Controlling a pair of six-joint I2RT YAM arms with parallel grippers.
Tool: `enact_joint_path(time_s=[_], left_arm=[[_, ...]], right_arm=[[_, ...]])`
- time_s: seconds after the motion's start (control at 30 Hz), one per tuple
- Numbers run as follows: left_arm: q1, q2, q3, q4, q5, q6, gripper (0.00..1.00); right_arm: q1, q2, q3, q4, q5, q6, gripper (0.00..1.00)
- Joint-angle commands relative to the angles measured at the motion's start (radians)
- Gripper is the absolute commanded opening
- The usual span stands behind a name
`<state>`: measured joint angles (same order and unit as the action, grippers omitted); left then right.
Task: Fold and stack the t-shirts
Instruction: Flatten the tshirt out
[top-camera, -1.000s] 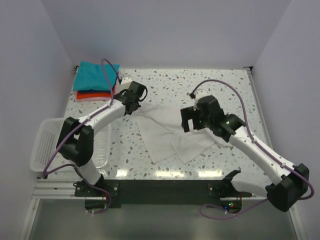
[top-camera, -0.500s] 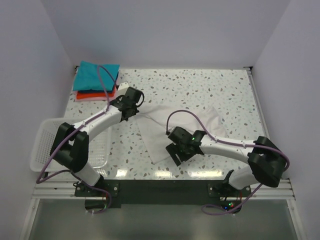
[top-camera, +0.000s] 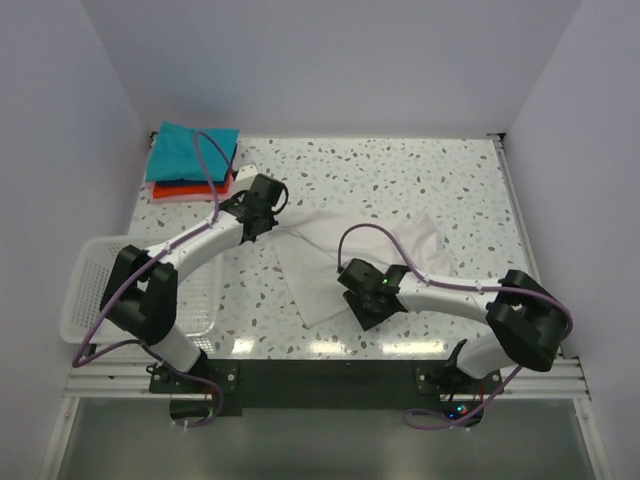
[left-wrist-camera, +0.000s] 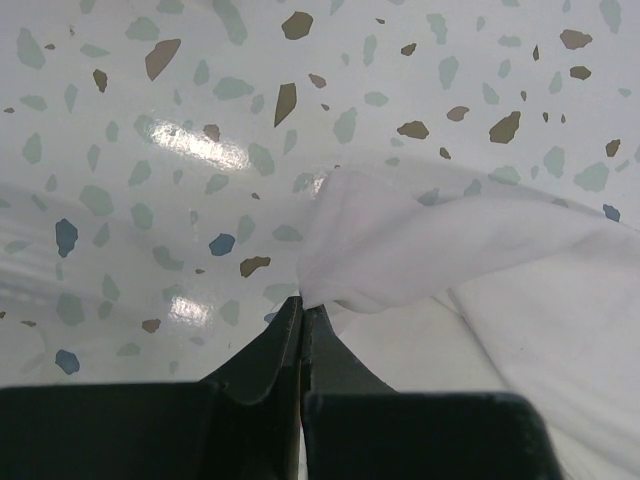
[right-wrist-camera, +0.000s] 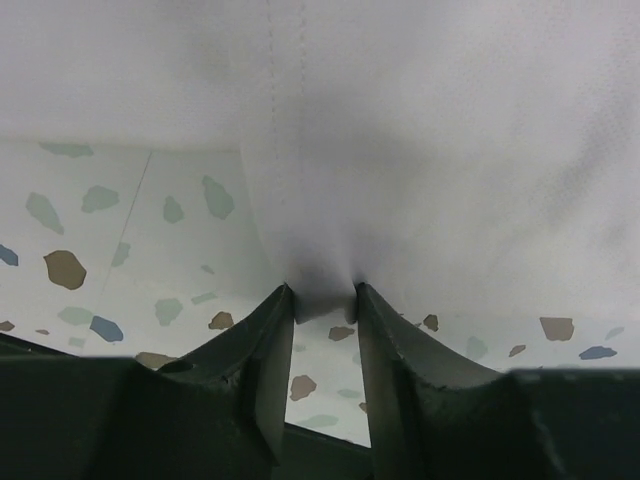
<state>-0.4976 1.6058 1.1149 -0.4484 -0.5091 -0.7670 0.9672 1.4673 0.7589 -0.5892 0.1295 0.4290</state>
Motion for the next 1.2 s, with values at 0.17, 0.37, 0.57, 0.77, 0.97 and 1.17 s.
enact_joint_path(time_s=[0.17,0.37,0.57,0.77,0.97,1.17], left_arm=[[0.007,-0.038,0.002,0.03,-0.029,-0.012,0.0],[0.007,-0.041,0.005,0.034,-0.035,0.0,0.0],[0.007,-0.03,0.037,0.031,-0.049,0.014,0.0],[0.007,-0.01,0.151,-0.039,-0.098,0.037,0.0],[0.008,-0.102,0.233,-0.07,-0.173,0.07,0.0],[0.007,-0.275,0.299,-0.012,-0.138,0.17,0.0]], right_arm=[[-0.022,0.041,-0.006,0.026,0.073,0.05,0.0],[-0.083,-0.133,0.065,-0.014,0.102,0.027,0.0],[-0.396,-0.209,0.209,0.014,0.046,-0.059,0.0],[-0.691,-0.154,0.482,-0.001,-0.045,-0.122,0.0],[-0.878,-0.145,0.723,-0.093,-0.053,-0.168,0.0],[-0.926,-0.209,0.942,-0.196,-0.015,-0.231,0.0]])
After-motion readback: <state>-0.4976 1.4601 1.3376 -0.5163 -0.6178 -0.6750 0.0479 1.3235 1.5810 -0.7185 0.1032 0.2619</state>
